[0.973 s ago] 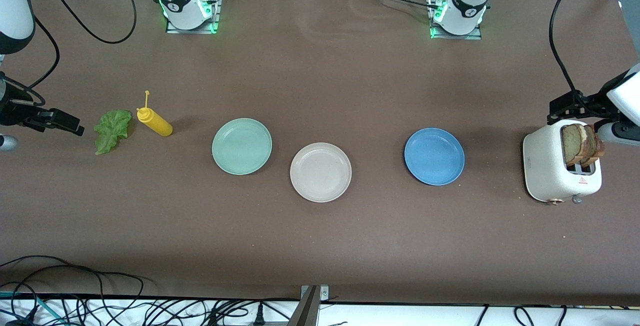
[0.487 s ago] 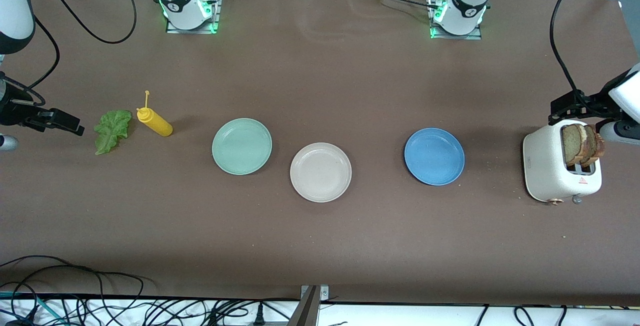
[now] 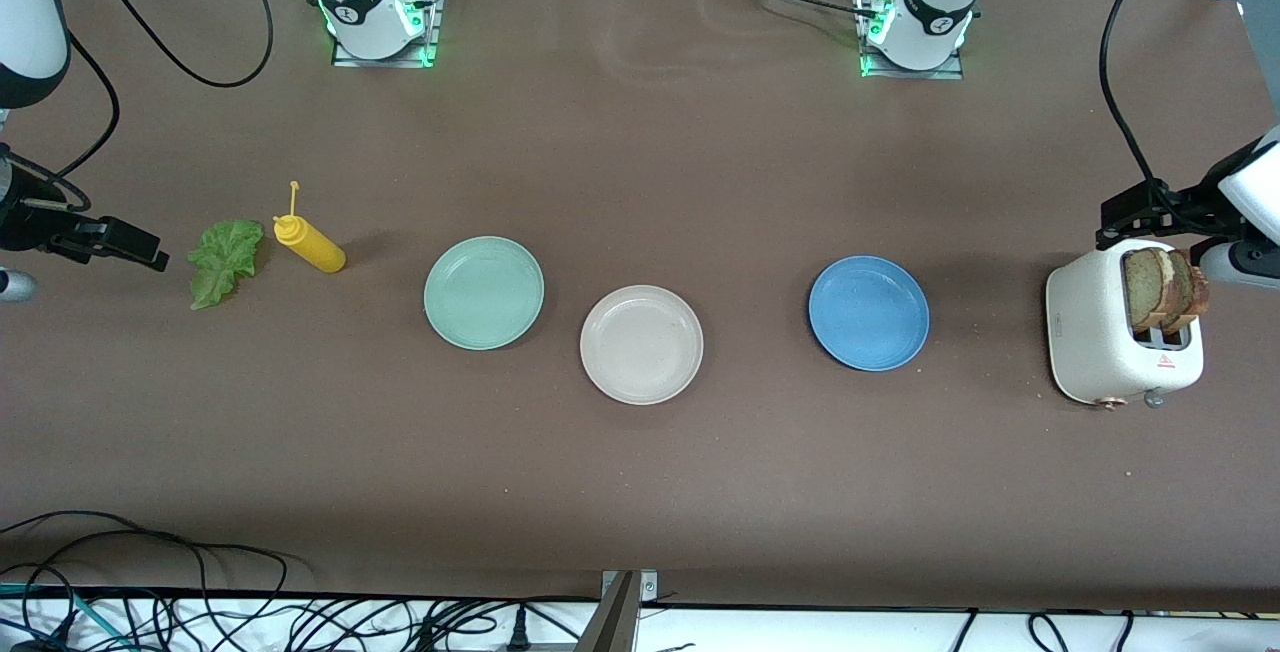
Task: Make sandwich on beige plate with both arms
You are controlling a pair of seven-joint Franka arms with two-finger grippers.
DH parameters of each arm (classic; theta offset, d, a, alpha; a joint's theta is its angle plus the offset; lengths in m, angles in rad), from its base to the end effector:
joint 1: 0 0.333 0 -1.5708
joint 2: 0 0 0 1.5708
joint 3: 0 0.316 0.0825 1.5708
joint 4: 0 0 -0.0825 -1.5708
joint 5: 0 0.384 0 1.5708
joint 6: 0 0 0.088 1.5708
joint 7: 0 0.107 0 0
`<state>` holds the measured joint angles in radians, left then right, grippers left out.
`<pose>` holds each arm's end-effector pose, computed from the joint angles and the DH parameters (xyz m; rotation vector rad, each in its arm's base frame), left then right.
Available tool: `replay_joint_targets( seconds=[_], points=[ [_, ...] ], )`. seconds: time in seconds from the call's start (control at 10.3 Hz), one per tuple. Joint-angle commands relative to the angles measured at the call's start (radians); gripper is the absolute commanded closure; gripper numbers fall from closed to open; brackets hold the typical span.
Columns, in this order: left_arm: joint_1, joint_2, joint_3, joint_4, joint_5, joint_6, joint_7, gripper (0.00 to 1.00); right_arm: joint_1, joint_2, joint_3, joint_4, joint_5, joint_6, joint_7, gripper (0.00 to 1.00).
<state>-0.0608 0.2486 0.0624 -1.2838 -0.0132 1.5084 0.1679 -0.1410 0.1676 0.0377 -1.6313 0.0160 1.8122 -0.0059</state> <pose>0.6235 -0.0059 0.6073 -3.1300 0.2646 0.0371 0.6129 -0.0637 0.5186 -3.1164 0.1586 -0.0228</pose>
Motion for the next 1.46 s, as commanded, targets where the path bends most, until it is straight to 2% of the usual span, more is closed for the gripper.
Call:
replay_joint_targets(
  seconds=[0.0,0.78,1.36],
  points=[
    [-0.005,-0.002,0.002,-0.011,-0.020,0.007,0.018,0.00,-0.006,0.000,0.001,0.013,0.018,-0.019,-0.009,0.00],
    [0.013,-0.017,-0.004,-0.009,-0.022,-0.011,0.021,0.00,-0.006,0.000,-0.001,0.011,0.018,-0.021,-0.009,0.00],
    [-0.016,0.003,-0.013,-0.006,-0.010,-0.008,0.019,0.00,-0.006,0.000,0.001,0.011,0.019,-0.021,-0.009,0.00]
  ],
)
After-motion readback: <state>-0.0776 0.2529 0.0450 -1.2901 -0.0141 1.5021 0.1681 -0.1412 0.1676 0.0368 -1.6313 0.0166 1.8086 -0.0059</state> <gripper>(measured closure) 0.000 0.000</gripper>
